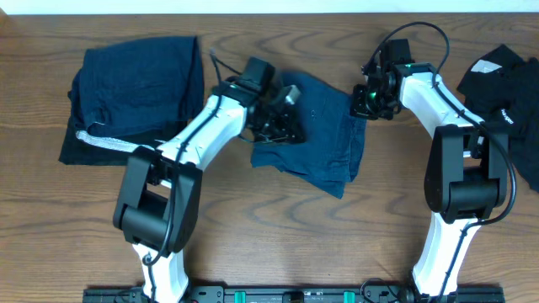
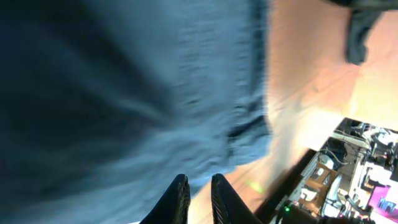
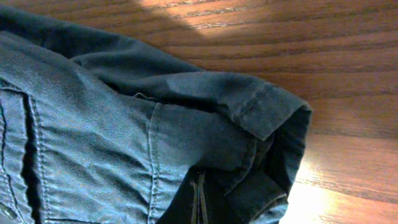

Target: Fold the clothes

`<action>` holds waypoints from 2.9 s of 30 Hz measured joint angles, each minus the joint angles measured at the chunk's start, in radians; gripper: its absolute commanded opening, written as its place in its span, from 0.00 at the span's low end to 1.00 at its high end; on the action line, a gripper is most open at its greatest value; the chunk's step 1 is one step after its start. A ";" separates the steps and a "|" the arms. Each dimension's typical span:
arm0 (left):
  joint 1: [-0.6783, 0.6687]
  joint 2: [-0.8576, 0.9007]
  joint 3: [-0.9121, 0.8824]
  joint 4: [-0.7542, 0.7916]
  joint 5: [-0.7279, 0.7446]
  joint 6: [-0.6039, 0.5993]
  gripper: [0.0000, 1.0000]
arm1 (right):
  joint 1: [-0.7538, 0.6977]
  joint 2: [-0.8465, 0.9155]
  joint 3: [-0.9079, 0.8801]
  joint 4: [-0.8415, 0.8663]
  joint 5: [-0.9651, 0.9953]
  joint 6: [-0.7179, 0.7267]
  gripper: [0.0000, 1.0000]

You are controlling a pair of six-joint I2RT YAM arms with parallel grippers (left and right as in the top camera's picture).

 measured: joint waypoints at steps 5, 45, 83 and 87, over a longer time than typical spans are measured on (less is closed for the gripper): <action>-0.020 0.083 -0.031 -0.003 0.003 0.003 0.14 | 0.000 0.000 0.000 0.000 0.000 0.000 0.04; -0.014 0.180 -0.048 0.820 -0.404 0.097 0.30 | -0.043 0.005 0.010 -0.049 0.019 -0.109 0.01; -0.144 -0.183 -0.079 -0.016 -0.439 0.064 0.15 | -0.035 -0.200 0.044 -0.306 0.041 -0.155 0.99; -0.144 -0.141 -0.080 -0.016 -0.439 0.027 0.16 | -0.035 -0.200 0.044 -0.306 0.042 -0.155 0.99</action>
